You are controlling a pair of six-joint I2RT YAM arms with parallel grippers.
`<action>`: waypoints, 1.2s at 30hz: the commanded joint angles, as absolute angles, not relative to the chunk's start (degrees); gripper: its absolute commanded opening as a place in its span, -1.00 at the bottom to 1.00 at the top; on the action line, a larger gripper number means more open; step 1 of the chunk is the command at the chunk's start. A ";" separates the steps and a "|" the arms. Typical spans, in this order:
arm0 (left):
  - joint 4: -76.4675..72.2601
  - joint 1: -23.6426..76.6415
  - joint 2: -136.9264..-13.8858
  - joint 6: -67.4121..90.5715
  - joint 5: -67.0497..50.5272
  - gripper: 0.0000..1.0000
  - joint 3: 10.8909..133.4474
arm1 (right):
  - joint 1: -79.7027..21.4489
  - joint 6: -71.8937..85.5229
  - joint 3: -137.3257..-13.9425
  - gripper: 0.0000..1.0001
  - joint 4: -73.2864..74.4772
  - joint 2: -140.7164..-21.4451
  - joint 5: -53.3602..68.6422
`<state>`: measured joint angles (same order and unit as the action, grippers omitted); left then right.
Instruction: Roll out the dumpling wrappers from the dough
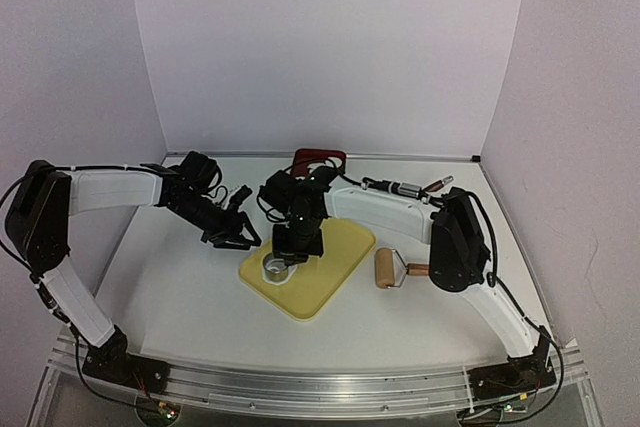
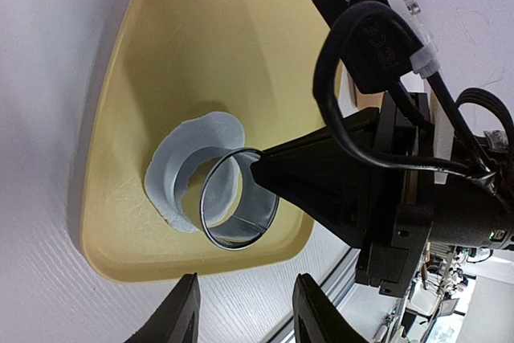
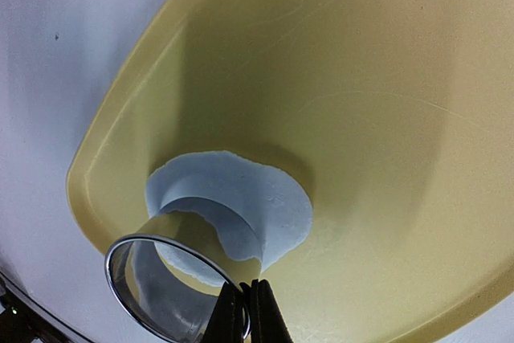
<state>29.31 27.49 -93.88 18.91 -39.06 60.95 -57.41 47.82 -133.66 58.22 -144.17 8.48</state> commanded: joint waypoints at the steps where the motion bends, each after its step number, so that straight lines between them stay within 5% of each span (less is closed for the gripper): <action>1: 28.19 27.58 -94.86 17.22 -40.26 -0.21 62.57 | -57.32 47.06 -136.42 -1.00 59.92 -145.42 6.99; 36: 25.14 29.41 -102.12 15.28 -44.93 -0.33 62.36 | -57.12 46.41 -136.58 -1.00 61.31 -149.28 8.33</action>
<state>26.80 28.90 -101.00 16.54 -43.40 60.97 -57.19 46.59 -135.49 59.67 -146.30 8.57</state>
